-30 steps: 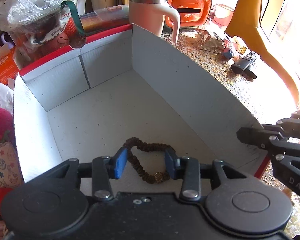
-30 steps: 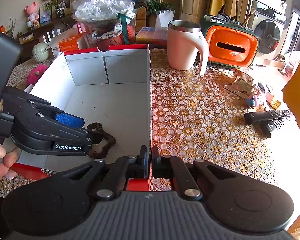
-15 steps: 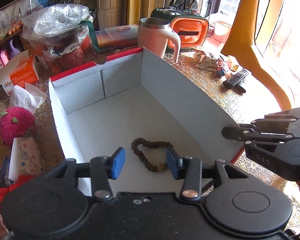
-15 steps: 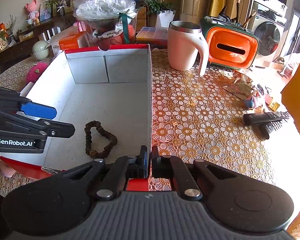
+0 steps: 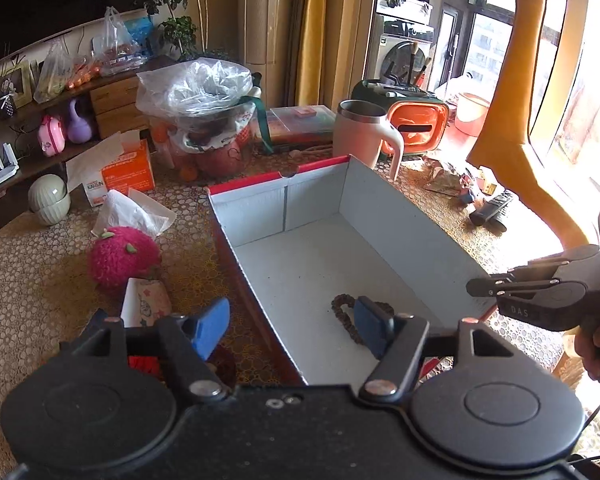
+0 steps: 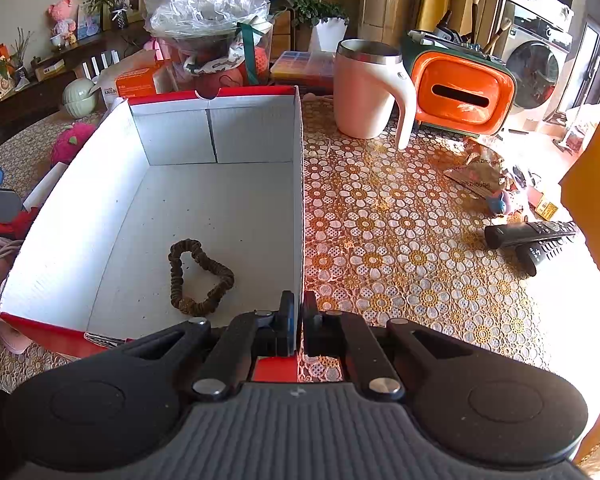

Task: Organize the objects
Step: 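Return the left tool to the pile and grasp the white cable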

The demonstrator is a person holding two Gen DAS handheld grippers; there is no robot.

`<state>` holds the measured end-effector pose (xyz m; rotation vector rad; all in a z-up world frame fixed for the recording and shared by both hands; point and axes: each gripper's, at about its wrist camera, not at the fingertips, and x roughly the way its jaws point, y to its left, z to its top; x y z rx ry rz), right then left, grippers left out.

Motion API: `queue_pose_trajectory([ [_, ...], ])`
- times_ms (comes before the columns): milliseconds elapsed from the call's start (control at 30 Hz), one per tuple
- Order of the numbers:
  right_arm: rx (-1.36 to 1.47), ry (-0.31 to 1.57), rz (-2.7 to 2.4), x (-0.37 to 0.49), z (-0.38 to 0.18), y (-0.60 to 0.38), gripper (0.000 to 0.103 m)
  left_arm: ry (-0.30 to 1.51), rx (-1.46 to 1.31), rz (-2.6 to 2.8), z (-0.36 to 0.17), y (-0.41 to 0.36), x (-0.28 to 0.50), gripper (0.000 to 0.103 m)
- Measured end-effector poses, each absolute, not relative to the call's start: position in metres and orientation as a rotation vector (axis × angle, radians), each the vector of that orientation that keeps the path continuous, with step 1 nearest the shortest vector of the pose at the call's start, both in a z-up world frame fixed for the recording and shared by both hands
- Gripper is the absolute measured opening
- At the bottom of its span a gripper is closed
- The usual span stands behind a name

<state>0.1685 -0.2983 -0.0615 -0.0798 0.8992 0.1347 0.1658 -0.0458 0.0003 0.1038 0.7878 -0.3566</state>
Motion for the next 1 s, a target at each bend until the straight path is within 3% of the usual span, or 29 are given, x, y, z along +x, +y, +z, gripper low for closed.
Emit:
queue_pose_trajectory([
  [333,-0.080,0.908,0.128,0.169,-0.061,-0.298,0.004,0.729,0.049,-0.259,0.006,0.008,0.149,0.098],
  [1000,-0.099,0.915,0.102,0.170,-0.061,-0.293,0.004,0.787,0.106,-0.147,-0.066,0.059,0.135,0.100],
])
